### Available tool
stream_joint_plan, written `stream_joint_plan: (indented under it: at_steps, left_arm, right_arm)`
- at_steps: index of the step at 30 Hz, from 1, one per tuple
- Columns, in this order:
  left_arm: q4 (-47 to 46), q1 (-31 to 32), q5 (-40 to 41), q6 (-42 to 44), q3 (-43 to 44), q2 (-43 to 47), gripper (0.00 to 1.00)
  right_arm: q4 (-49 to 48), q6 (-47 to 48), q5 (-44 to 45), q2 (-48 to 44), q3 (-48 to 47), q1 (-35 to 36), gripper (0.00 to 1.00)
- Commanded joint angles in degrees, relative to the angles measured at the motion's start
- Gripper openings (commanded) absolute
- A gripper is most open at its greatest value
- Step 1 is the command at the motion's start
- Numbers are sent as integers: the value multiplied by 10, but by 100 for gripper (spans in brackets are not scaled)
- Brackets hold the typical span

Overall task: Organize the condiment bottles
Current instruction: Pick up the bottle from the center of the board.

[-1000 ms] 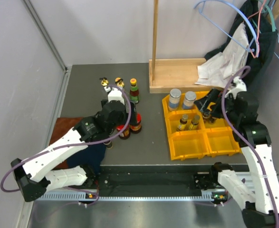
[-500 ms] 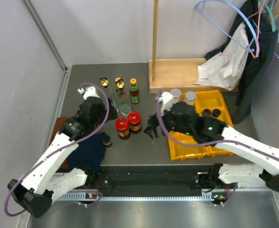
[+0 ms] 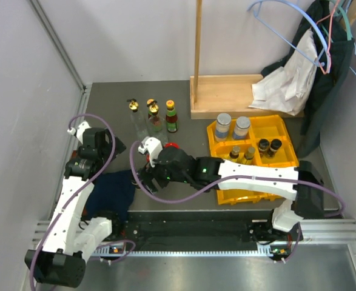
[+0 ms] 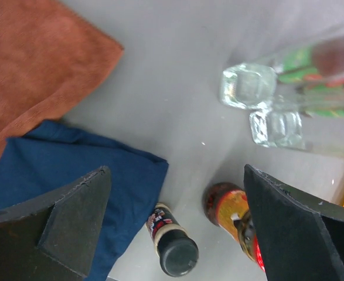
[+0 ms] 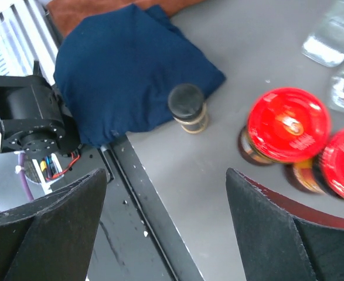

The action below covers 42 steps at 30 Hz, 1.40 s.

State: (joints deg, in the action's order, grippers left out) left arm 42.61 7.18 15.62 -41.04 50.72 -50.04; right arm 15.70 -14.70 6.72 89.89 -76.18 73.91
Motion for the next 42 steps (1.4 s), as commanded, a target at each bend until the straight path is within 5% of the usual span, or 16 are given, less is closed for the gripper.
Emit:
stream_joint_plan:
  at_steps: [1,14,33,42]
  left_arm:
    - [5,-30,3,-34,-12,13,99]
    - [27,-56,122,-55,-26,19,99]
    - [12,-68,120,-41,-38,13,99]
    - [5,-68,106,-38,-37,6,99]
  right_arm:
    - [-54,18,-28,47,-45,11,81]
    - [-26,53,-60,199,-144,10,82]
    - [-47,25,-9,278,-170,-19,83]
    - [-64,13,15,288,-158,-31,65]
